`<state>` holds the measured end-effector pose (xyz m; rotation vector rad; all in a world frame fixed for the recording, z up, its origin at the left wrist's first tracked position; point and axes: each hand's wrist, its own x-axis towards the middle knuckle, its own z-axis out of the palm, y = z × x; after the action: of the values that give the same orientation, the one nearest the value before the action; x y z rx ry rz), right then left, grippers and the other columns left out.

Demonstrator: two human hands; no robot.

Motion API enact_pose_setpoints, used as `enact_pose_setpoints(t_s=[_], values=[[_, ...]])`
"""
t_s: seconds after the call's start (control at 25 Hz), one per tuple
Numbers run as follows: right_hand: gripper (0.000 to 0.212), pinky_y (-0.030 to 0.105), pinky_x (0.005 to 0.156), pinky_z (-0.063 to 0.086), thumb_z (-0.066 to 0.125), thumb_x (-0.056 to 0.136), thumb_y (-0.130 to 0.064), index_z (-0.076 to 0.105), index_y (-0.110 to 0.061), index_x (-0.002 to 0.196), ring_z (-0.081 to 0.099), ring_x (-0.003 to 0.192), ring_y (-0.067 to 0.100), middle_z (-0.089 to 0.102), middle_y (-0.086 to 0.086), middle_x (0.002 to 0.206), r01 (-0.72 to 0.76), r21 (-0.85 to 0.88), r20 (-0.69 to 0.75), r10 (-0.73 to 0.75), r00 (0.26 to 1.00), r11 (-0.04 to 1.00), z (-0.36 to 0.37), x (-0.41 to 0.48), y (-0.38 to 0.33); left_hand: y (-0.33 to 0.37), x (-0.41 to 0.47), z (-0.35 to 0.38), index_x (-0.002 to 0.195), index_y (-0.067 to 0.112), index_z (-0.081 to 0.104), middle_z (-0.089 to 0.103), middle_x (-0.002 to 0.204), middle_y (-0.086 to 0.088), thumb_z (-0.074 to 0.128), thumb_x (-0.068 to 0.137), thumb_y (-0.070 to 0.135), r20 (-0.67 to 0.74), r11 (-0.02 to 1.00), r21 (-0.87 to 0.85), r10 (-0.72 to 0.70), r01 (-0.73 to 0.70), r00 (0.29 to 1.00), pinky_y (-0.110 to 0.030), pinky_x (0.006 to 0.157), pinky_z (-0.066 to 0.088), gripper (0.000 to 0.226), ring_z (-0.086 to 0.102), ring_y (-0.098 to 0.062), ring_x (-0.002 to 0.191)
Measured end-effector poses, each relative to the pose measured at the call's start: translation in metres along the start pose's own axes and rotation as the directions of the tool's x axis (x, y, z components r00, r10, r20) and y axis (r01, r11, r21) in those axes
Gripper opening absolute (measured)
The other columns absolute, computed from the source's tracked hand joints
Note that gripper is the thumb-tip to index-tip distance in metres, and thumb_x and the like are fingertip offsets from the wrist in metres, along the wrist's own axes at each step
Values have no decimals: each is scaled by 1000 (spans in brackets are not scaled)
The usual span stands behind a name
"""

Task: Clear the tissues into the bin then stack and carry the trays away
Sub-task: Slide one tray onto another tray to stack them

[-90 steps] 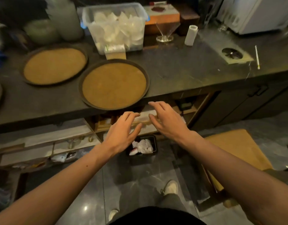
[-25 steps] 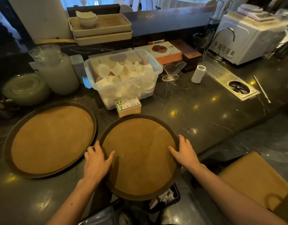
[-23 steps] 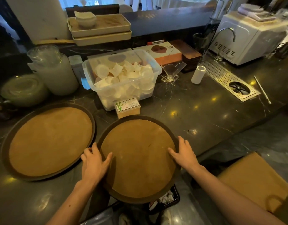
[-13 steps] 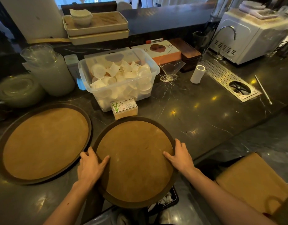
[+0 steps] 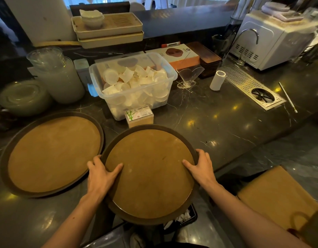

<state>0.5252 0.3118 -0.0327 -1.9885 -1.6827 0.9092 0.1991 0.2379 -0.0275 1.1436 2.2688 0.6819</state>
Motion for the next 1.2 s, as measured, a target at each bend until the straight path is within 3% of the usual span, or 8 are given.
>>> enact_pose_setpoints(t_s=[0.16,0.44,0.68,0.92,1.2], values=[[78,30,91,37,73,78,-51,38,-17,139,46,118,19,42,2,128,38,66,-72,-34,997,997,-6,-12,-12,2,-3,-15,135,8,32,38,125,-17,75,68,58,-50,997,-55,57,-60,997,-42,85,45,94,50,-34,106],[74,34,95,41,74,77,-50,42,-20,137,43,111,11,41,-4,120,92,104,-189,-72,979,990,-21,-36,-31,1,-17,-38,136,10,34,38,128,-14,78,67,53,-95,982,-117,136,-147,986,-41,92,44,92,48,-32,112],[71,30,90,39,74,79,-46,45,-17,135,45,107,12,40,-5,115,179,113,-226,-150,963,977,-36,-58,-38,1,-57,-56,132,10,38,39,122,-11,81,66,50,-201,976,-153,125,-157,972,-40,92,43,88,48,-29,109],[67,32,91,42,76,79,-44,47,-20,134,44,109,12,44,-4,120,293,173,-150,-269,951,940,-37,-79,-46,-12,-133,-76,132,8,40,39,127,-15,82,67,46,-341,984,-171,-3,-59,940,-38,93,41,86,48,-31,111],[62,36,91,46,76,79,-40,49,-23,132,47,107,14,44,-3,118,411,230,46,-432,901,882,-6,-138,-70,-62,-255,-111,134,8,38,37,130,-15,81,67,46,-497,968,-222,-218,120,840,-38,96,40,89,47,-30,113]])
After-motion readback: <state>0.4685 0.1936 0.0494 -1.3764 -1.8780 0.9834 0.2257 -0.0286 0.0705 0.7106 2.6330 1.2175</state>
